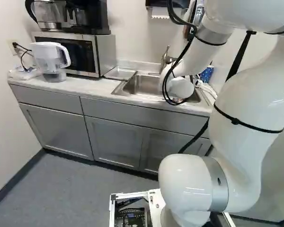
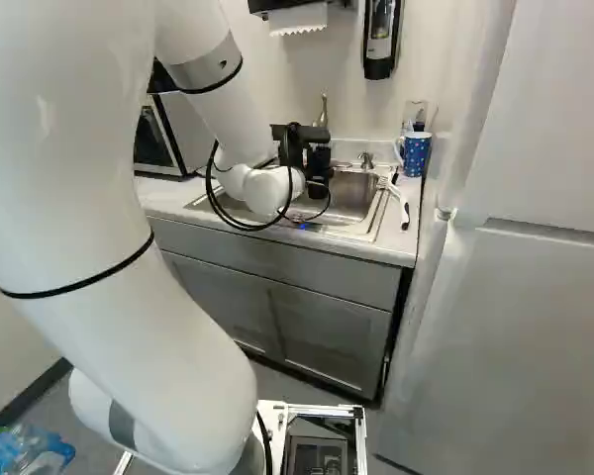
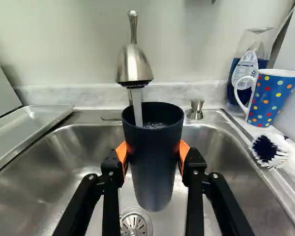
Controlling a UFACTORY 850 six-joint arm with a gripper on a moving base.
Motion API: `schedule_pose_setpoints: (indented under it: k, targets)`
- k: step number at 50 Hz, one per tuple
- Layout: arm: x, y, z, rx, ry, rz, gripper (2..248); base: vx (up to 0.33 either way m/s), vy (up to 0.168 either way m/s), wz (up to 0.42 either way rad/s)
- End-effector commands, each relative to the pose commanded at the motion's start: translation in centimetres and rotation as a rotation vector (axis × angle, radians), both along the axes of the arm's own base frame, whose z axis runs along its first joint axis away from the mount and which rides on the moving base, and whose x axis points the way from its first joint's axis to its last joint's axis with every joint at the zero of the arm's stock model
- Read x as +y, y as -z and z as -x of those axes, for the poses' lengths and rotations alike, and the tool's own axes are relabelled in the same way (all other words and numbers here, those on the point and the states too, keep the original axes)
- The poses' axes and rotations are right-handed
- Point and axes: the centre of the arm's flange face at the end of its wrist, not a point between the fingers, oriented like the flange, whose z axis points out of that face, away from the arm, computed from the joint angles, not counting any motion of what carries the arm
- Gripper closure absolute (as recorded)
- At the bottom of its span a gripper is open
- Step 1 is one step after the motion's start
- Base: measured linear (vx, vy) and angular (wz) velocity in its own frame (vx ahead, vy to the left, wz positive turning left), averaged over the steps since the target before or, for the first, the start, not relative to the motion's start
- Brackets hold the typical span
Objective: Rinse the cup and place it in the tray
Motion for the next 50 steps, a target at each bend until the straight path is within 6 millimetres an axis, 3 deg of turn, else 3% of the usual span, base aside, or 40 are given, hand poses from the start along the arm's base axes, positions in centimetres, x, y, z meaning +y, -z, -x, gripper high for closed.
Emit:
schedule_pose_setpoints:
  k: [33, 50]
  targets:
    - [0.1, 0.0, 0.0, 0.000, -0.002, 0.000, 129, 0.000, 0.000, 0.000]
    - [2.1, 0.0, 0.2, 0.001, -0.045, 0.000, 129, 0.000, 0.000, 0.000]
